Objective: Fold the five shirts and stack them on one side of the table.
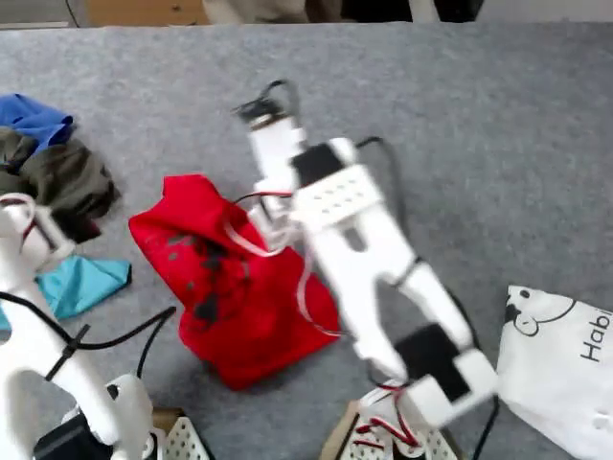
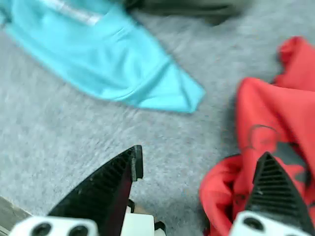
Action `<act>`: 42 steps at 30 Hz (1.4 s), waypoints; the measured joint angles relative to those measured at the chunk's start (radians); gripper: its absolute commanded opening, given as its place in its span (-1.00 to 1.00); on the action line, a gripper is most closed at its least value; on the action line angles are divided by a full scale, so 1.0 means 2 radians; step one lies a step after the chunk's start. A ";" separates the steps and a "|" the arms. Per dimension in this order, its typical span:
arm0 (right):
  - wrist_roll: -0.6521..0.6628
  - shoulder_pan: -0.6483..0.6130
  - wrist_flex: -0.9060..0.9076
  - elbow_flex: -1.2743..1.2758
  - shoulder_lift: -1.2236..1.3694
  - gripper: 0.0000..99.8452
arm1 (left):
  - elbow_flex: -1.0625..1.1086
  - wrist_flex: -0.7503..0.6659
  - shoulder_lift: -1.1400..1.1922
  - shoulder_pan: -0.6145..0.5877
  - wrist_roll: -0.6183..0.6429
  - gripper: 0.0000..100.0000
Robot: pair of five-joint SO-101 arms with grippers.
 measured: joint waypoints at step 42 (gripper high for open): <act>0.133 0.395 0.139 -0.054 -0.046 -0.99 | 0.085 -0.087 -0.001 0.032 0.000 -0.29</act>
